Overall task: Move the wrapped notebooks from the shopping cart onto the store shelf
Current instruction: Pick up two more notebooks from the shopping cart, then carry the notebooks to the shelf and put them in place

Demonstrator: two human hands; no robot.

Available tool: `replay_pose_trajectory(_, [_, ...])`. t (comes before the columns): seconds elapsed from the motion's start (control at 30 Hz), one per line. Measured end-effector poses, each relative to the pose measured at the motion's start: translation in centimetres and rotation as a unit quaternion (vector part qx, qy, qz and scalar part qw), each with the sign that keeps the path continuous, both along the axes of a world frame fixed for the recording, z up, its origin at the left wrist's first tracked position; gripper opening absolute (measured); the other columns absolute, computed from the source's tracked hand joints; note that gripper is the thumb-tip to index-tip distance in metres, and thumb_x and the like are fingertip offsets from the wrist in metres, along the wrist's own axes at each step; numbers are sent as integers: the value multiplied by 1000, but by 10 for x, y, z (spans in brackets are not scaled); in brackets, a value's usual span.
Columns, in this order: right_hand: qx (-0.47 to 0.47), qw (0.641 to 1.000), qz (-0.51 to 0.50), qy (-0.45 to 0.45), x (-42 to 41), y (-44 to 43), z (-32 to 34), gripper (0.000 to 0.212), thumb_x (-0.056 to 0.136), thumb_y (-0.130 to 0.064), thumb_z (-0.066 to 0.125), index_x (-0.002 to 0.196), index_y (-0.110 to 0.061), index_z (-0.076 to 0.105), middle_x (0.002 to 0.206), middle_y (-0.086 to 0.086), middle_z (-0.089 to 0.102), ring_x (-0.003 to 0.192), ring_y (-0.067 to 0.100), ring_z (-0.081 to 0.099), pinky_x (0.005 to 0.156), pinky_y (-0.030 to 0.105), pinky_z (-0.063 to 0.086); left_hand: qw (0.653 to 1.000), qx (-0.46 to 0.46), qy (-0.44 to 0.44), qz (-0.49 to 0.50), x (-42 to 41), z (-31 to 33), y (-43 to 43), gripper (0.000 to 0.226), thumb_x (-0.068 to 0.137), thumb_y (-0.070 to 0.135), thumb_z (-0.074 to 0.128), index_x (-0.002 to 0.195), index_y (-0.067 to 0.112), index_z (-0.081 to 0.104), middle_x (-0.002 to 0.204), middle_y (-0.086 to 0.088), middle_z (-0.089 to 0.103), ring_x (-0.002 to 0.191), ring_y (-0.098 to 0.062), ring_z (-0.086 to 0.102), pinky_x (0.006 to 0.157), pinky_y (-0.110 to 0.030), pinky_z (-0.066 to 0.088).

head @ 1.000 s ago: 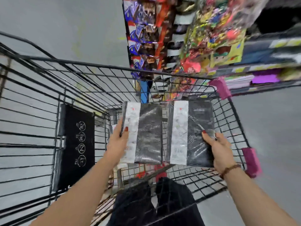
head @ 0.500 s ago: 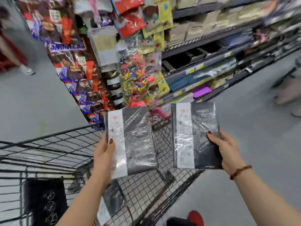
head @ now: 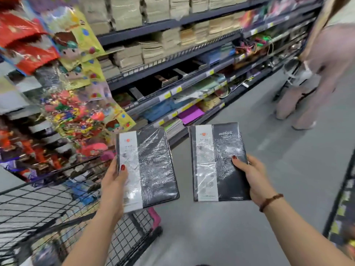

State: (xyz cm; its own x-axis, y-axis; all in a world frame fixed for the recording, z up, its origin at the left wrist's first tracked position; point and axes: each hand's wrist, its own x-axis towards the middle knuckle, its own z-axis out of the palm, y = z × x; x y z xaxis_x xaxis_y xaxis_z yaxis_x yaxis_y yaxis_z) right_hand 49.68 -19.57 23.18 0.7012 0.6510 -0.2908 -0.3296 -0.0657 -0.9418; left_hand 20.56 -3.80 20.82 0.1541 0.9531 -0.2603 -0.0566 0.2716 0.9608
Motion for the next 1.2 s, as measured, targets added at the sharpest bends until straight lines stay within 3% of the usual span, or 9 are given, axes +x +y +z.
replay_pose_trajectory(0.17, [-2,1000,-24,17,55,-1,-3,11,83,-5,65,94,-7,68,83,9,73,75,25,67,76,40,56,1000,-5,13,-7,61,-1,8,52,95,9,48,139,36,41,137,6,54,123,-23,52,106,-56,35])
replay_pose_trajectory(0.37, [-4,999,-31,31,107,43,-15,16,82,-6,67,98,-5,67,90,13,72,77,25,68,68,34,58,1000,13,13,2,114,-4,51,54,95,6,48,141,33,40,133,7,56,122,-21,52,108,-51,34])
replay_pose_trajectory(0.57, [-21,999,19,21,165,132,-24,18,83,-6,66,101,-4,66,91,14,73,76,25,69,60,28,55,998,-5,-16,57,160,-34,121,51,95,5,49,139,29,44,134,6,55,124,-17,51,109,-45,33])
replay_pose_trajectory(0.73, [-35,997,61,13,207,214,-23,16,83,-5,65,99,-5,67,85,9,74,69,20,69,56,26,54,993,-55,-26,101,187,-49,176,50,93,7,52,135,34,49,130,4,60,121,-24,55,107,-56,34])
replay_pose_trajectory(0.93, [-62,991,114,31,241,301,-29,18,83,-8,66,100,-1,66,82,10,74,69,23,70,60,30,57,987,-69,-18,144,209,-43,213,51,92,10,54,136,35,47,132,7,59,121,-23,55,106,-55,36])
replay_pose_trajectory(1.03, [-63,985,162,21,254,349,-36,9,83,-6,66,92,-6,66,70,2,73,62,17,69,56,26,56,982,-68,-20,176,216,-46,225,50,92,13,54,136,35,47,134,6,58,123,-23,53,107,-55,35])
replay_pose_trajectory(1.1, [-65,976,207,24,259,382,-41,12,84,-5,64,93,-10,67,73,1,74,65,16,70,60,27,56,975,-77,-21,206,220,-50,228,49,92,13,53,133,39,50,134,8,57,125,-23,52,107,-54,34])
replay_pose_trajectory(1.2, [-85,957,277,23,263,431,-50,20,82,-7,66,102,-9,68,93,9,74,85,26,70,79,36,56,955,-82,-19,285,232,-50,229,48,94,8,50,125,45,54,130,10,60,124,-22,53,107,-51,35])
